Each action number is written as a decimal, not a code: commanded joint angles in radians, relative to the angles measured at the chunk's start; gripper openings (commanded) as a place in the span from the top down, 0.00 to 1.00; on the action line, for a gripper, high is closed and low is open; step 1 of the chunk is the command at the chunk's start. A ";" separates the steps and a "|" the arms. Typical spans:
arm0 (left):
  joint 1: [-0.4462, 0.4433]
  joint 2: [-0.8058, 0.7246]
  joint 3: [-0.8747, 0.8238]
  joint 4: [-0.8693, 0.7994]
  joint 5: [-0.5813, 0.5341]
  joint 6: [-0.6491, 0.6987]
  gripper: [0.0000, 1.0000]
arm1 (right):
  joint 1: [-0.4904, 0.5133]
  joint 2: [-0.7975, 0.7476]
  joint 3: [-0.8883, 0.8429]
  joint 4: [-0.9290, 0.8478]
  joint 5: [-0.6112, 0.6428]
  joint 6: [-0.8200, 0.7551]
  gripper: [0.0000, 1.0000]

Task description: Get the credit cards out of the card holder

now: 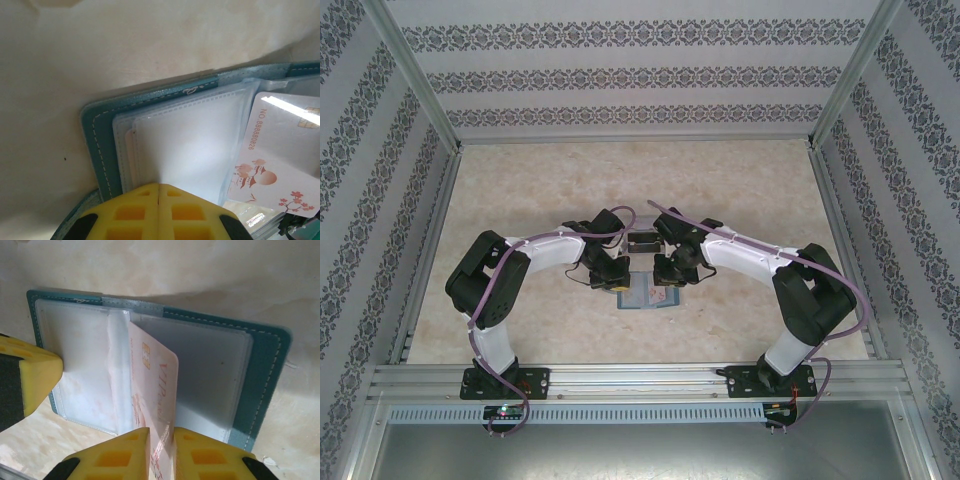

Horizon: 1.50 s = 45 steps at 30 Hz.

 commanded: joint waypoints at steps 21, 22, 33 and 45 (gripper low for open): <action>-0.016 0.009 0.018 -0.143 -0.115 0.047 1.00 | 0.028 -0.017 0.050 -0.018 0.008 0.012 0.89; -0.016 0.003 0.025 -0.154 -0.121 0.049 1.00 | 0.027 -0.022 0.052 -0.019 0.010 0.009 0.89; -0.015 -0.081 0.091 -0.179 -0.128 0.047 1.00 | -0.025 -0.084 0.059 -0.034 -0.014 -0.105 0.93; 0.015 -0.205 -0.005 -0.073 -0.191 0.047 0.97 | -0.108 -0.065 0.116 -0.049 -0.117 -0.537 0.95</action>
